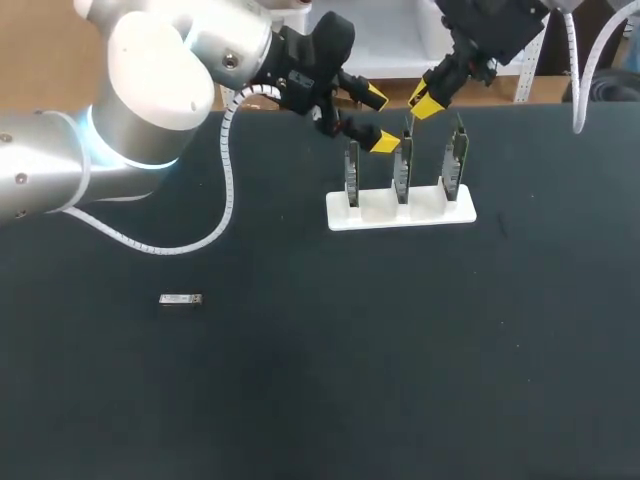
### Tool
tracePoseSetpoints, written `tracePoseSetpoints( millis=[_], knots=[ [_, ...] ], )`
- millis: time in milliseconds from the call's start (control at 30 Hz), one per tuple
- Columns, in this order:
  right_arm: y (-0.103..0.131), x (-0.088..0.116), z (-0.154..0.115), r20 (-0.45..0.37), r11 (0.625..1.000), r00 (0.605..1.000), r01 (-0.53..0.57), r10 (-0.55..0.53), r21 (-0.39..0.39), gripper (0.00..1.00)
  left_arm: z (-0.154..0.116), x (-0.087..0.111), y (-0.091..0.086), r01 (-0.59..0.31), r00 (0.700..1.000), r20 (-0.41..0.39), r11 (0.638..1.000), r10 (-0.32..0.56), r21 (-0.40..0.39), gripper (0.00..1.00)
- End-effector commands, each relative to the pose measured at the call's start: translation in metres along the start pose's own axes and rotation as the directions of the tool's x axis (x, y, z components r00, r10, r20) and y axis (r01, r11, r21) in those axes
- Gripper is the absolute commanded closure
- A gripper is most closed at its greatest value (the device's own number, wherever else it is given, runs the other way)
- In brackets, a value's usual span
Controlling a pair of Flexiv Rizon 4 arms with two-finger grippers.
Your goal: Pick up the optical module with the left hand, and insert it into the network port with the right hand.
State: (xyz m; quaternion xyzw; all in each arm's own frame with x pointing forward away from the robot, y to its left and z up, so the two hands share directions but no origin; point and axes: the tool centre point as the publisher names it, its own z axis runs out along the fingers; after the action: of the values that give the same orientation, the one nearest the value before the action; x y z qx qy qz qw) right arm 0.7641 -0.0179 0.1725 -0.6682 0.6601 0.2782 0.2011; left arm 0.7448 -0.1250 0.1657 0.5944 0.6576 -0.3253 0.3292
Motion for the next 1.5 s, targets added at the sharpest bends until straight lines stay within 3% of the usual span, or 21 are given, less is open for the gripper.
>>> tracePoseSetpoints(
  millis=[33,1500],
  knots=[
    [-0.004,-0.004,-0.001,-0.005,1.0,1.0,0.005,-0.005,-0.009,1.0,0.0,-0.001,0.002,0.001,1.0,-0.008,1.0,-0.001,0.004,0.0],
    [-0.008,-0.001,0.009,-0.045,1.0,0.999,0.004,-0.005,-0.026,1.0,0.0,-0.001,0.002,0.001,1.0,-0.008,1.0,-0.001,0.004,0.0]
  ],
)
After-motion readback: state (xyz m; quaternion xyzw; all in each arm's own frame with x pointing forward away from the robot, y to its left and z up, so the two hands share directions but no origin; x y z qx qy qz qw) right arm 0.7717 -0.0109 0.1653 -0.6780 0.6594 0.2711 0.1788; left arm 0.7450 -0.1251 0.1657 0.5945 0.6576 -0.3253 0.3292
